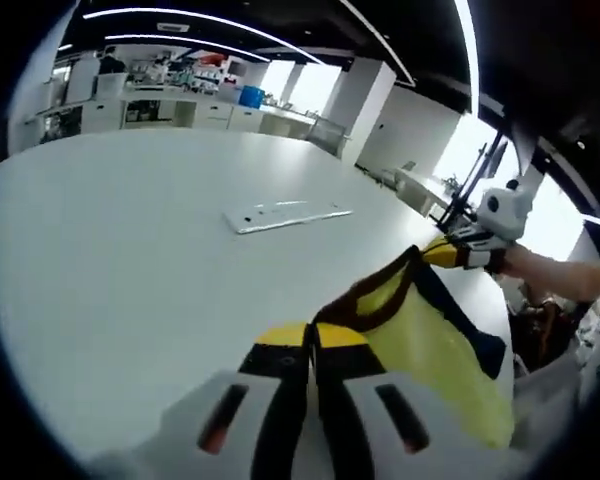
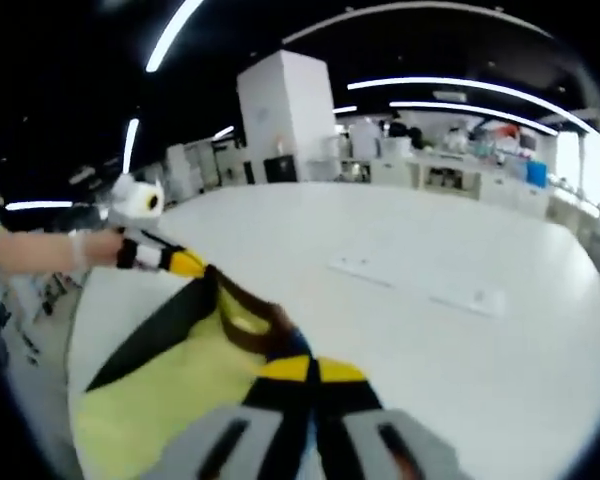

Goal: Fold the garment on the visible template until the final outline fits inside the template.

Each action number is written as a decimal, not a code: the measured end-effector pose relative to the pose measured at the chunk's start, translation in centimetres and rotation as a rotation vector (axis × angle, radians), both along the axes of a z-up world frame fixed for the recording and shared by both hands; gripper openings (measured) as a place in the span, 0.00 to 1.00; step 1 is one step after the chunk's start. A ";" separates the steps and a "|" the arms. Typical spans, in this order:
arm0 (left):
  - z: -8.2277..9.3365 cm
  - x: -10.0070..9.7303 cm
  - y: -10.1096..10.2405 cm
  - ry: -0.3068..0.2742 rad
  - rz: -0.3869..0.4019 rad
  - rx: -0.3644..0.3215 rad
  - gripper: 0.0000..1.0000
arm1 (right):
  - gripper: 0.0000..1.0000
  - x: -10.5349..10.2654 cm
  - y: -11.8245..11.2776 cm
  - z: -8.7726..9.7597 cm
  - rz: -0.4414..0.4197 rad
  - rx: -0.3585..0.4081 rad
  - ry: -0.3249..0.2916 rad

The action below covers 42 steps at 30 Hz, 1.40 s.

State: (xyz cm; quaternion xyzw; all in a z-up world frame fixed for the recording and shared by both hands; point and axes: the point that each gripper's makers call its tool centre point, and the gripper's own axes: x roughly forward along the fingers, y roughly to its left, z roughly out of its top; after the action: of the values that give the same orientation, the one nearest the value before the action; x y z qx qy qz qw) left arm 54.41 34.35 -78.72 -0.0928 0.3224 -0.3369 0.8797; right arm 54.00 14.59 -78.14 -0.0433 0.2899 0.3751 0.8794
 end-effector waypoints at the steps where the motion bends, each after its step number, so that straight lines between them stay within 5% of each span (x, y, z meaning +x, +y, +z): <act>1: -0.3 0.2 0.0 0.005 0.000 0.005 0.00 | 0.00 0.5 -0.1 -0.5 -0.003 -0.008 0.003; 12: -3.4 2.5 -0.1 0.057 0.026 0.055 0.00 | 0.00 3.7 0.1 -3.9 -0.050 -0.036 0.029; 17: -4.5 2.7 0.2 0.075 0.024 0.075 0.00 | 0.00 3.0 0.4 -4.2 -0.057 -0.047 0.034; 38: -4.2 1.8 -0.3 0.054 0.007 0.094 0.00 | 0.00 3.2 0.7 -5.4 -0.062 -0.067 0.046; 42: -4.2 1.9 0.1 0.039 0.008 0.097 0.08 | 0.00 3.5 0.4 -5.1 -0.074 -0.048 0.051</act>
State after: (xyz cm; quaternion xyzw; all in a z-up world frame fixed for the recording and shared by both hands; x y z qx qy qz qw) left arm 56.34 34.41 -82.90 -0.0579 0.3550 -0.3158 0.8780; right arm 57.47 15.02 -83.22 -0.0441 0.3225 0.3360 0.8838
